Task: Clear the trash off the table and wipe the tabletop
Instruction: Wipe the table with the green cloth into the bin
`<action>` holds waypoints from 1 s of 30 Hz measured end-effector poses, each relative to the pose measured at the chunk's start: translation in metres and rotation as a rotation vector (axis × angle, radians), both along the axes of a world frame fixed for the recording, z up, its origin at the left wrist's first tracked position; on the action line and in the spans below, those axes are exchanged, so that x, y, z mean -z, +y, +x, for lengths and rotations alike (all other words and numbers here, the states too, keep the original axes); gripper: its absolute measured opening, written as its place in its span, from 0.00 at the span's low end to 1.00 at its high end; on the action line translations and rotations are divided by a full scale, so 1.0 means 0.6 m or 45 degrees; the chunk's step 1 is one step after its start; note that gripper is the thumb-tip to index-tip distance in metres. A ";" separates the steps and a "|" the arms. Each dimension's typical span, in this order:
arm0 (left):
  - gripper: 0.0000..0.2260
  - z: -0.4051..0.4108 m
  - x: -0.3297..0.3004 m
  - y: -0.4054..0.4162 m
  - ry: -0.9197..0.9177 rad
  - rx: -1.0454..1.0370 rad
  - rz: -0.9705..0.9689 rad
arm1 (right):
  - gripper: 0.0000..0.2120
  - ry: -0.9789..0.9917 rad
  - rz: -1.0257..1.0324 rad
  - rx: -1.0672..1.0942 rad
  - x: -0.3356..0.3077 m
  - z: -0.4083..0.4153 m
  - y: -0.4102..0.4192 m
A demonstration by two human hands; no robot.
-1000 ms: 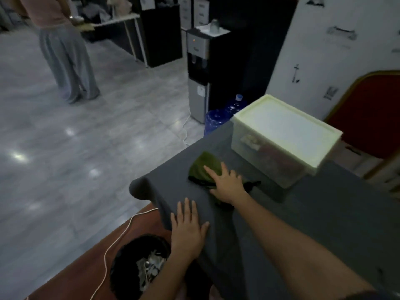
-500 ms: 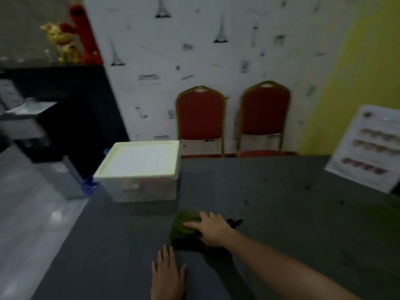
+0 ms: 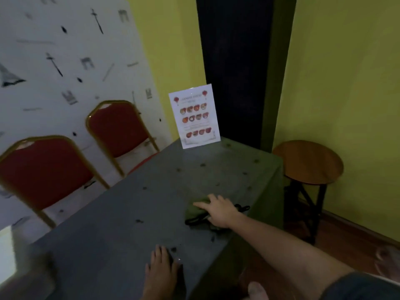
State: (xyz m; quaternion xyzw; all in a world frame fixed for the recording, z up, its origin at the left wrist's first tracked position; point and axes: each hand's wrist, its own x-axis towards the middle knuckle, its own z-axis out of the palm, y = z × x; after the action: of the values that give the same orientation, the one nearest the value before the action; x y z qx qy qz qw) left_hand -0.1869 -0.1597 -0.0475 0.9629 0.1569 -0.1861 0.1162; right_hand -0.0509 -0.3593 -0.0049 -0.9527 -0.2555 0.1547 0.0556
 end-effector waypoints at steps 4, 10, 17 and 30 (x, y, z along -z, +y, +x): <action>0.29 0.029 0.006 -0.047 0.001 0.008 -0.037 | 0.31 -0.001 -0.216 -0.038 0.022 0.003 -0.058; 0.28 0.030 0.029 -0.100 -0.299 -0.348 0.177 | 0.31 -0.095 -0.112 -0.175 0.061 0.020 -0.017; 0.33 0.061 0.052 -0.159 -0.254 -0.305 0.180 | 0.29 -0.175 -0.098 -0.447 0.075 0.052 -0.050; 0.40 0.204 0.033 -0.265 -0.182 -0.249 0.081 | 0.31 -0.253 0.155 -0.207 0.062 0.259 -0.172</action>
State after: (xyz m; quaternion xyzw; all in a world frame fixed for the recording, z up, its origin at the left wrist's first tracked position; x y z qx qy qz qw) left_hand -0.0642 -0.3187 -0.0674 0.9571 0.2471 -0.0995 0.1140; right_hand 0.1044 -0.4623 -0.0421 -0.9343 -0.3451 0.0477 0.0751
